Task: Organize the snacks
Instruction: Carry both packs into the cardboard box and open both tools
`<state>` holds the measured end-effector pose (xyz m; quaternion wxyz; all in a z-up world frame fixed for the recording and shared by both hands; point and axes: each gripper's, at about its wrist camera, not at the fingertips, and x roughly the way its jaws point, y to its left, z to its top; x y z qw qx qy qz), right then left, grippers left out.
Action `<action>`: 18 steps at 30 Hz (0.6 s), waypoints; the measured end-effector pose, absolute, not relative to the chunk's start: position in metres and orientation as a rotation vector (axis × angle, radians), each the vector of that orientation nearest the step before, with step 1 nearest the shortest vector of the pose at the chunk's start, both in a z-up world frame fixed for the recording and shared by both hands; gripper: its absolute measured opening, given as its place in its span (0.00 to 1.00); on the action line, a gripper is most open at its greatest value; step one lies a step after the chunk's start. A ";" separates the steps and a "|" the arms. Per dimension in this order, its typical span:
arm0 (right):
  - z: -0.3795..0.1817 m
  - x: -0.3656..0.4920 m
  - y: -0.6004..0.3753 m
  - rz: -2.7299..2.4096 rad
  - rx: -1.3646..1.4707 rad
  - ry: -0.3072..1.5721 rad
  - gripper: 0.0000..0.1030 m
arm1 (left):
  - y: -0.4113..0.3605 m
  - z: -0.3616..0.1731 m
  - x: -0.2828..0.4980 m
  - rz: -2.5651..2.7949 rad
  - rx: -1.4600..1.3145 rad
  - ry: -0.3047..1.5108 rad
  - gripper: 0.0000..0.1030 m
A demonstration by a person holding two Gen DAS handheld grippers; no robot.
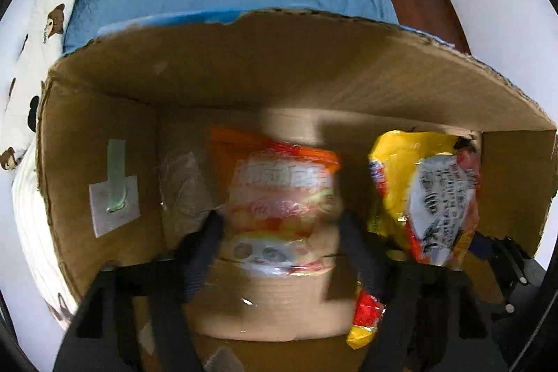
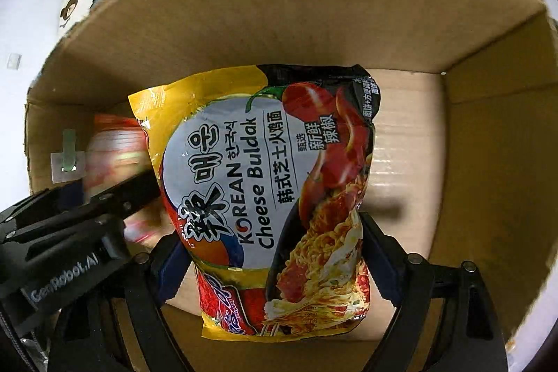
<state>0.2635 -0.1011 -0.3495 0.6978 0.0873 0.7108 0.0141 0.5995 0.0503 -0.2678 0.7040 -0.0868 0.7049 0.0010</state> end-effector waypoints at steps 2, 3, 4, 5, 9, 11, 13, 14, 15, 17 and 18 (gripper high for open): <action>-0.343 0.264 -0.094 0.034 0.162 1.562 0.97 | 0.049 -0.269 0.601 -0.003 -0.196 1.563 0.87; -0.338 0.263 -0.089 0.037 0.146 1.551 0.97 | 0.048 -0.270 0.600 -0.001 -0.189 1.557 0.87; -0.335 0.263 -0.086 0.037 0.136 1.546 0.97 | 0.049 -0.269 0.600 0.003 -0.187 1.548 0.88; -0.330 0.262 -0.083 0.034 0.122 1.539 0.97 | 0.051 -0.269 0.600 -0.005 -0.195 1.542 0.88; -0.313 0.251 -0.078 0.033 0.143 1.516 0.97 | 0.054 -0.263 0.594 -0.032 -0.228 1.530 0.88; -0.302 0.243 -0.077 0.030 0.152 1.496 0.97 | 0.056 -0.259 0.586 -0.034 -0.241 1.519 0.88; -0.293 0.235 -0.074 0.034 0.150 1.478 0.97 | 0.057 -0.252 0.575 -0.039 -0.235 1.488 0.88; -0.289 0.230 -0.071 0.046 0.158 1.466 0.97 | 0.058 -0.247 0.570 -0.034 -0.229 1.466 0.88; -0.288 0.227 -0.069 0.053 0.162 1.460 0.97 | 0.057 -0.246 0.571 -0.026 -0.221 1.454 0.88; -0.287 0.216 -0.071 0.040 0.160 1.438 0.97 | 0.053 -0.239 0.556 -0.012 -0.208 1.412 0.88; -0.281 0.211 -0.069 0.038 0.157 1.424 0.97 | 0.055 -0.234 0.549 -0.009 -0.207 1.387 0.88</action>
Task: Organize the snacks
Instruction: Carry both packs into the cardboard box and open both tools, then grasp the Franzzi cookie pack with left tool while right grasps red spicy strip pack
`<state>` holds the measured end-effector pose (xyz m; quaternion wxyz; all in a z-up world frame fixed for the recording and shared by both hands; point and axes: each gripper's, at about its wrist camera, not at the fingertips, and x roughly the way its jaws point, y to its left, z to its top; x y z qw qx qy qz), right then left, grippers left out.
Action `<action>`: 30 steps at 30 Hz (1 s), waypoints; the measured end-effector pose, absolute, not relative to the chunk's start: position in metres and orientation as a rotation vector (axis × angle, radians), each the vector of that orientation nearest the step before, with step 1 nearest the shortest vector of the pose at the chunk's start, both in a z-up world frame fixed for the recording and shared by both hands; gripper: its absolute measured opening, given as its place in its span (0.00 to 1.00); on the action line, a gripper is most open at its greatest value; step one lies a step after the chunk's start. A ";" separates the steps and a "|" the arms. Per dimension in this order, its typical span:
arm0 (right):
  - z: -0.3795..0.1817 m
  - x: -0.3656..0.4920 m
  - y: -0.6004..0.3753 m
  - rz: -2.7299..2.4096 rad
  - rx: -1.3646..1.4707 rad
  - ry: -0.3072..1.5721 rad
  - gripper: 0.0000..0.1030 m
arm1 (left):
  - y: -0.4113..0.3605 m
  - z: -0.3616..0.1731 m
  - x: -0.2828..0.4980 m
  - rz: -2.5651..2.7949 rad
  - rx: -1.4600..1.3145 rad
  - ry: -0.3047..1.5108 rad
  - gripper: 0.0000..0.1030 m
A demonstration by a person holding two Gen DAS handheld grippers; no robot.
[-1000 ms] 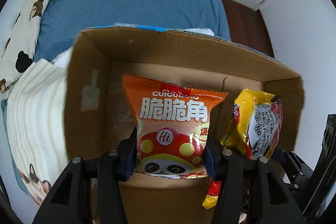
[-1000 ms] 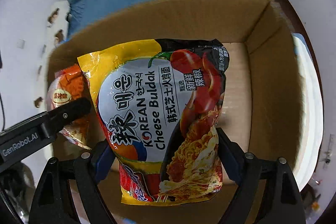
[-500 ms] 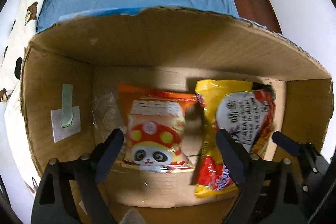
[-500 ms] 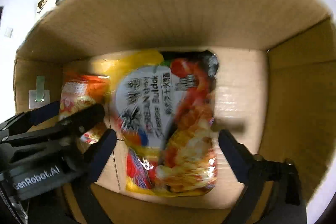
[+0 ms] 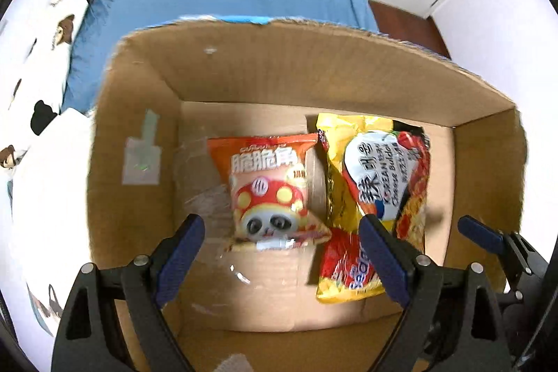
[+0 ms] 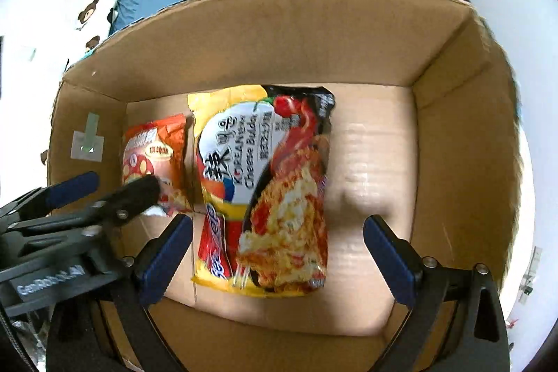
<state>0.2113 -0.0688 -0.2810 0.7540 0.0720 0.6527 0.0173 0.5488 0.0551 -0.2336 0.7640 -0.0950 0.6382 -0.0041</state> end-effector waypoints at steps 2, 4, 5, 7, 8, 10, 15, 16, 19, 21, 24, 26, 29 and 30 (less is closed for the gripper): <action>-0.267 0.198 -0.061 0.016 0.132 1.382 0.97 | 0.057 -0.223 0.533 0.002 -0.197 1.347 0.88; -0.256 0.184 -0.060 0.010 0.117 1.354 0.97 | 0.059 -0.214 0.517 0.010 -0.186 1.307 0.88; -0.249 0.179 -0.061 0.003 0.111 1.338 0.97 | 0.060 -0.208 0.499 0.009 -0.183 1.291 0.88; -0.236 0.162 -0.061 -0.003 0.105 1.308 0.97 | 0.060 -0.193 0.479 0.017 -0.172 1.249 0.88; -0.221 0.155 -0.062 -0.006 0.104 1.297 0.97 | 0.060 -0.188 0.469 0.020 -0.166 1.232 0.88; -0.200 0.134 -0.059 -0.004 0.104 1.269 0.97 | 0.060 -0.179 0.457 0.027 -0.157 1.195 0.88; -0.182 0.105 -0.068 -0.007 0.101 1.203 0.97 | 0.054 -0.151 0.419 0.039 -0.140 1.116 0.88; -0.187 0.102 -0.072 -0.003 0.103 1.191 0.97 | 0.054 -0.145 0.410 0.041 -0.143 1.100 0.88; -0.182 0.085 -0.070 0.004 0.105 1.167 0.97 | 0.051 -0.131 0.389 0.039 -0.147 1.068 0.88; -0.173 0.071 -0.067 0.013 0.100 1.149 0.97 | 0.049 -0.123 0.374 0.037 -0.152 1.050 0.88; -0.156 0.044 -0.066 0.030 0.105 1.122 0.97 | 0.047 -0.113 0.351 0.031 -0.168 1.029 0.88; -0.157 0.032 -0.068 0.049 0.127 1.121 0.97 | 0.047 -0.108 0.335 0.029 -0.184 1.022 0.88; -0.161 0.007 -0.075 0.081 0.175 1.146 0.97 | 0.047 -0.107 0.312 0.036 -0.195 1.018 0.88; -0.165 0.000 -0.078 0.093 0.194 1.161 0.97 | 0.046 -0.109 0.306 0.039 -0.198 1.019 0.88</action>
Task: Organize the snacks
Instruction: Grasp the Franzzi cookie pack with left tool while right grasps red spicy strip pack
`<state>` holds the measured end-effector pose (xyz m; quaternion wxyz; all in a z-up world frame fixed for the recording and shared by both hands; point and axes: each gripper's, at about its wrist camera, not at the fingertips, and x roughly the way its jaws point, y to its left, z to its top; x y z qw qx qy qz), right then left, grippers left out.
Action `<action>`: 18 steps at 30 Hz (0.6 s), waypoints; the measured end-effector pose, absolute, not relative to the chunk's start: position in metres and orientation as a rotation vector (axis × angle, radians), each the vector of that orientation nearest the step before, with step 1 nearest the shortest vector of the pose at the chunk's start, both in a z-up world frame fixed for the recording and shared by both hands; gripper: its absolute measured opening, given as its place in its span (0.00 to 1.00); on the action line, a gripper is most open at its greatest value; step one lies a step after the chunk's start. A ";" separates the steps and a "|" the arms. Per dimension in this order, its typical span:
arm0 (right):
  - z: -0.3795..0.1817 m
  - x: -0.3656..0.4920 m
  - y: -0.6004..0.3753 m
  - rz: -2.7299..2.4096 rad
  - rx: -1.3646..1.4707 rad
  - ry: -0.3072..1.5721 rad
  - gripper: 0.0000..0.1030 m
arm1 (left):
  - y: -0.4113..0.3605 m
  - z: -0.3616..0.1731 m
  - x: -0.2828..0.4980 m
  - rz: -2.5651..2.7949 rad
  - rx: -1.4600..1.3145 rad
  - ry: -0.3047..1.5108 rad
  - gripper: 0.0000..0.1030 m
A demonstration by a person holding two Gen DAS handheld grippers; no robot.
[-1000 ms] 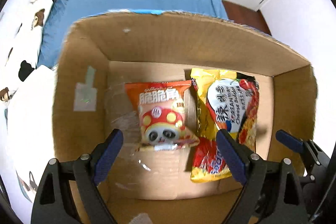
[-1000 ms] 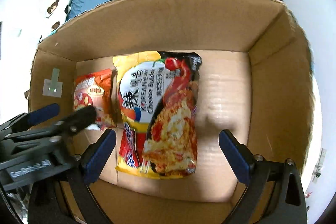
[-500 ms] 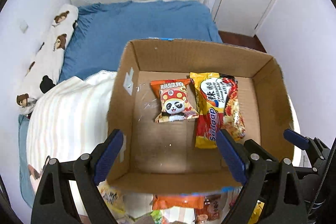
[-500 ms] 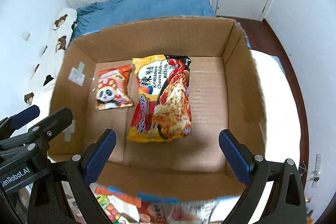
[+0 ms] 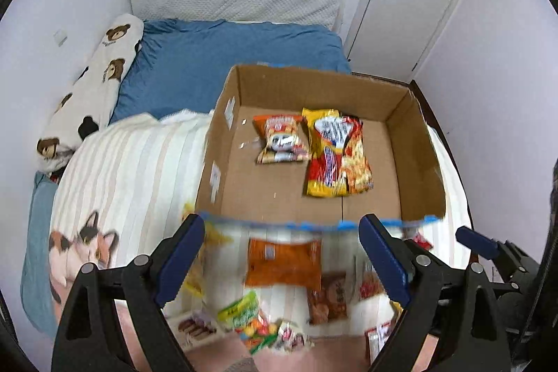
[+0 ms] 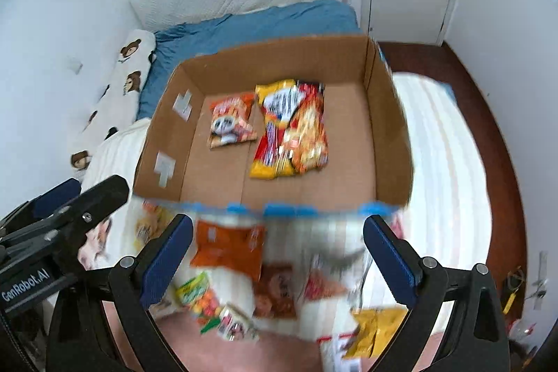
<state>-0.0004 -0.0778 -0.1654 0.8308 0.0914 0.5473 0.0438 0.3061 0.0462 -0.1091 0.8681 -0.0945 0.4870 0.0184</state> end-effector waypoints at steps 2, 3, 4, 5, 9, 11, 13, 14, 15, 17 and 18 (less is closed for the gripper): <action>-0.181 -0.014 -0.085 0.111 0.229 1.202 0.97 | 0.048 -0.117 0.288 0.058 -0.194 1.031 0.88; -0.192 -0.023 -0.090 0.113 0.247 1.230 0.97 | 0.048 -0.123 0.279 0.070 -0.183 1.042 0.88; -0.203 -0.031 -0.094 0.115 0.265 1.254 0.97 | 0.050 -0.133 0.267 0.088 -0.170 1.063 0.88; -0.213 -0.038 -0.098 0.121 0.288 1.276 0.97 | 0.051 -0.143 0.258 0.104 -0.155 1.086 0.88; -0.264 -0.068 -0.112 0.146 0.388 1.388 0.97 | 0.059 -0.192 0.224 0.185 -0.051 1.190 0.88; -0.287 -0.083 -0.118 0.137 0.417 1.432 0.97 | 0.067 -0.223 0.213 0.214 0.002 1.280 0.88; -0.303 -0.094 -0.123 0.115 0.440 1.465 0.97 | 0.079 -0.251 0.202 0.213 0.020 1.365 0.88; -0.311 -0.099 -0.126 0.104 0.455 1.483 0.97 | 0.083 -0.262 0.199 0.214 0.032 1.393 0.88; -0.315 -0.103 -0.129 0.092 0.465 1.491 0.97 | 0.087 -0.272 0.197 0.210 0.050 1.420 0.88; -0.321 -0.111 -0.134 0.060 0.468 1.505 0.97 | 0.091 -0.288 0.199 0.184 0.095 1.449 0.88; -0.323 -0.114 -0.136 0.046 0.466 1.508 0.97 | 0.092 -0.294 0.201 0.172 0.131 1.461 0.88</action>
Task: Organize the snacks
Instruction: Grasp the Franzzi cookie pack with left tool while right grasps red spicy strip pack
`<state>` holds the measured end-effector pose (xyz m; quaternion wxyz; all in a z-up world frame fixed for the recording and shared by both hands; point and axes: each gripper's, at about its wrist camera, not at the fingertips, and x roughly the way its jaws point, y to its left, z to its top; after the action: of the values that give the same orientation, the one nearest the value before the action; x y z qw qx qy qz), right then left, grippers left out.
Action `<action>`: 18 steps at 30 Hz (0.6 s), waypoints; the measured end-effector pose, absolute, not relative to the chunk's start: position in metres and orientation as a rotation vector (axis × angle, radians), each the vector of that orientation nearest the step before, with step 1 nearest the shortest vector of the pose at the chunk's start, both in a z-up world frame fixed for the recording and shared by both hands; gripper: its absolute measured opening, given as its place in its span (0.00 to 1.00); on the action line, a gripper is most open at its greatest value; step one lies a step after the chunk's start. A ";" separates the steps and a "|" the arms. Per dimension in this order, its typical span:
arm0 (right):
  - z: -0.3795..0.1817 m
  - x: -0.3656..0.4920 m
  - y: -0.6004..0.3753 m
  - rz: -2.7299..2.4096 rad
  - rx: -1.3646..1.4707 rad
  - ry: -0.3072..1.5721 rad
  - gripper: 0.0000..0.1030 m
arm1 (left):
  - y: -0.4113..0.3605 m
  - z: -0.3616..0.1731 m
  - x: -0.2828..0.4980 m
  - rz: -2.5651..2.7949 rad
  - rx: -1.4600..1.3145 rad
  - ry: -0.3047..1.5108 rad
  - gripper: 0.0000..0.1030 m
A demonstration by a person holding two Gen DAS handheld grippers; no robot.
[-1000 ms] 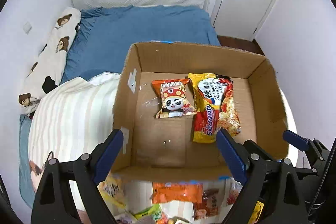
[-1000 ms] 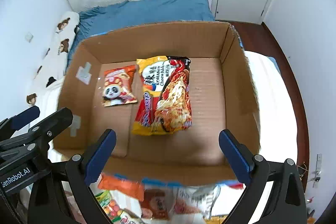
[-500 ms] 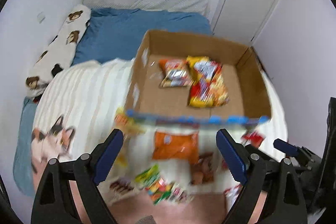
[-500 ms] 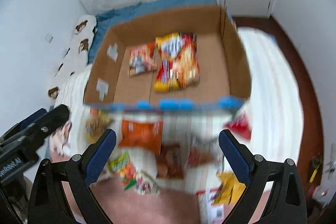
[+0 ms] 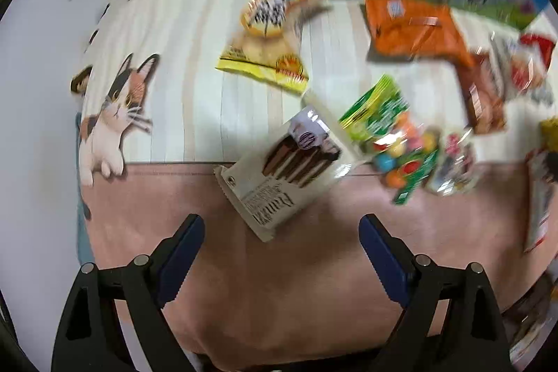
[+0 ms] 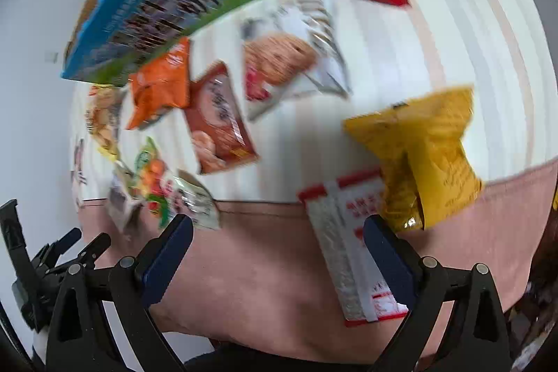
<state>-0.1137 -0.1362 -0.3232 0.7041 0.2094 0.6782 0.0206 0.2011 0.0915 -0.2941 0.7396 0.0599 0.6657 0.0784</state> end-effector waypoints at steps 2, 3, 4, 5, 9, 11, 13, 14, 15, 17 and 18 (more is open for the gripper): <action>-0.325 -0.120 -0.140 0.000 0.463 1.511 0.97 | 0.087 -0.307 0.211 0.120 0.229 1.478 0.88; -0.325 -0.123 -0.141 -0.021 0.458 1.515 0.97 | 0.083 -0.313 0.215 0.095 0.288 1.481 0.88; -0.326 -0.126 -0.143 -0.039 0.462 1.518 0.97 | 0.080 -0.317 0.218 0.076 0.340 1.480 0.88; -0.326 -0.128 -0.145 -0.060 0.473 1.515 0.97 | 0.075 -0.321 0.222 0.055 0.391 1.475 0.88; -0.334 -0.136 -0.150 -0.126 0.448 1.539 0.97 | 0.056 -0.351 0.233 -0.051 0.594 1.490 0.88; -0.342 -0.139 -0.150 -0.151 0.404 1.568 0.97 | 0.055 -0.361 0.238 -0.067 0.589 1.510 0.74; -0.352 -0.141 -0.149 -0.165 0.354 1.600 0.97 | 0.062 -0.360 0.243 -0.044 0.462 1.536 0.71; -0.357 -0.143 -0.151 -0.175 0.344 1.609 0.97 | 0.070 -0.356 0.244 -0.030 0.356 1.555 0.71; -0.361 -0.145 -0.152 -0.179 0.353 1.606 0.97 | 0.075 -0.355 0.243 -0.025 0.275 1.571 0.71; -0.362 -0.147 -0.153 -0.169 0.392 1.594 0.97 | 0.095 -0.353 0.238 -0.023 0.008 1.617 0.71; -0.363 -0.148 -0.152 -0.141 0.443 1.597 0.97 | 0.104 -0.353 0.233 -0.023 -0.105 1.634 0.71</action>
<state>-0.1478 -0.1519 -0.3626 0.6737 0.1969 0.7095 -0.0627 0.2332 0.1041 -0.3533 0.6830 -0.0470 0.7288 -0.0103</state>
